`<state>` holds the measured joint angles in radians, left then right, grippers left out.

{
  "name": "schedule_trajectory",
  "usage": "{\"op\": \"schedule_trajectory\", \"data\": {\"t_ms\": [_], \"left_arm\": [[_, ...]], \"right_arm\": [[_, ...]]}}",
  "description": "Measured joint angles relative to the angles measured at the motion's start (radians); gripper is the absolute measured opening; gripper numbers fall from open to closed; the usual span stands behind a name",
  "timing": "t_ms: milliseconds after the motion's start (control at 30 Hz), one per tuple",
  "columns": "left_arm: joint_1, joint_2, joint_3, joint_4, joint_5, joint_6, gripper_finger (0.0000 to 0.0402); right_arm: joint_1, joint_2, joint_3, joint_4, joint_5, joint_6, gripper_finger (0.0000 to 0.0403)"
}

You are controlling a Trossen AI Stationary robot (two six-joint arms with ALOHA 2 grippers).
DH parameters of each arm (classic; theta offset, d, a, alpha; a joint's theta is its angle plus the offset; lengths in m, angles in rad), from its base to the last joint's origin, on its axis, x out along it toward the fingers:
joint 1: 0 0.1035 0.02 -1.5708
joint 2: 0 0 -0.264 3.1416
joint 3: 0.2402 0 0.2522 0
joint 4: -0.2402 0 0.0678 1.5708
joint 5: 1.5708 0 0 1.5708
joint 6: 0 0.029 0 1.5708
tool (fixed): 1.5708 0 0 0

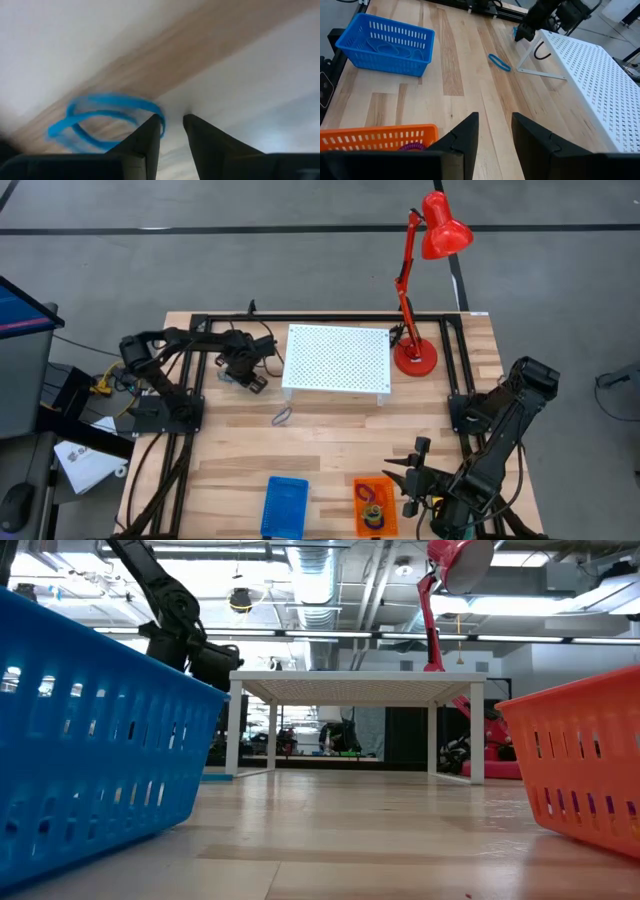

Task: Pick & Place Office Desk Supplies
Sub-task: Put the blue rubber band into the blue bin

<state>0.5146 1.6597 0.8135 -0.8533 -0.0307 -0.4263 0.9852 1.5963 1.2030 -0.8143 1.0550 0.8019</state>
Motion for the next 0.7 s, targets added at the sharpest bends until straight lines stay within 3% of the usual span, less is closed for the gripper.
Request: {"op": "schedule_trajectory", "data": {"t_ms": [67,200,367,700], "left_arm": [[-0.015,-0.036,-0.001,0.029,0.048,0.000,0.0086],[-0.049,-0.097,-0.004,0.114,0.266,0.017,0.0061],[-0.124,-0.133,-0.001,0.198,0.321,0.026,0.0038],[-0.160,-0.147,0.000,0.048,-0.030,-0.044,0.0048]], "right_arm": [[0.000,0.000,0.000,0.000,0.000,0.000,0.0113],[0.000,0.000,0.000,0.002,-0.009,0.002,0.0113],[0.000,0.000,0.000,0.002,-0.012,0.002,0.0113],[-0.006,0.000,0.000,0.004,-0.015,-0.001,0.0113]]}}
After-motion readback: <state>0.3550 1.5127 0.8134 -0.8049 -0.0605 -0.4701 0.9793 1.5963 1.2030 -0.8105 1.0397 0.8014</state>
